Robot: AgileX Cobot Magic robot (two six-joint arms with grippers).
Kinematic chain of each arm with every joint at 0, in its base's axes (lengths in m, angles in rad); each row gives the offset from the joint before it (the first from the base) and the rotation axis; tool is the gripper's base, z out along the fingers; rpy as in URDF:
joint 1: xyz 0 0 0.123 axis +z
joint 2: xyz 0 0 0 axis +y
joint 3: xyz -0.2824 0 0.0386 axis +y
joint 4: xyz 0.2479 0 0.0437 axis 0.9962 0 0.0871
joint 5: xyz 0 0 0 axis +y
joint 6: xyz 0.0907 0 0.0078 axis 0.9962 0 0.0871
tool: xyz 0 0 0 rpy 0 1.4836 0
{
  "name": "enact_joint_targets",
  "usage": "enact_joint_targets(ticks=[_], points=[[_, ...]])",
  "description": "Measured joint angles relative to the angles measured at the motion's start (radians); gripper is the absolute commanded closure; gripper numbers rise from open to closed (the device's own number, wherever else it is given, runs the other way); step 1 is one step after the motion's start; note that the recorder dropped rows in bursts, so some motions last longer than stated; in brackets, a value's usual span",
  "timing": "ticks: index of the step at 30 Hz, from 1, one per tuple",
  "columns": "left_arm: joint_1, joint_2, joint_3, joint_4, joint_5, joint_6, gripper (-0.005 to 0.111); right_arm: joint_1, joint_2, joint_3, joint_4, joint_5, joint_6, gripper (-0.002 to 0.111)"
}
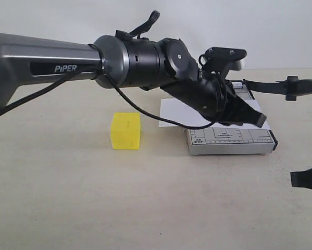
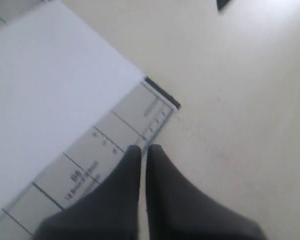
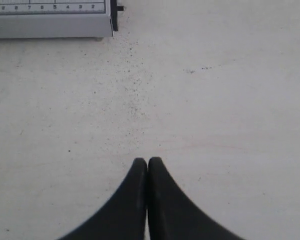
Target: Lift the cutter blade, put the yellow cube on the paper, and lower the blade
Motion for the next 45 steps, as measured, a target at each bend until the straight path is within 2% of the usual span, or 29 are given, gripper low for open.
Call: enact_joint_targets(ticks=[5, 12, 20, 36, 45], points=[[0.000, 0.013, -0.003, 0.130, -0.154, -0.174, 0.102, -0.025, 0.047, 0.035, -0.020, -0.193, 0.049, 0.108], [0.002, 0.077, -0.003, 0.280, -0.172, -0.297, 0.102, -0.113, 0.123, 0.042, -0.023, -0.305, 0.075, 0.108], [0.015, 0.109, -0.009, 0.344, -0.183, -0.307, 0.102, -0.113, 0.123, 0.042, -0.026, -0.340, 0.058, 0.108], [0.011, 0.167, -0.044, 0.363, -0.236, -0.282, 0.102, -0.113, 0.123, 0.042, -0.027, -0.393, 0.033, 0.108], [-0.056, 0.224, -0.161, 0.364, -0.183, -0.268, 0.102, -0.113, 0.123, 0.042, -0.027, -0.396, 0.030, 0.108]])
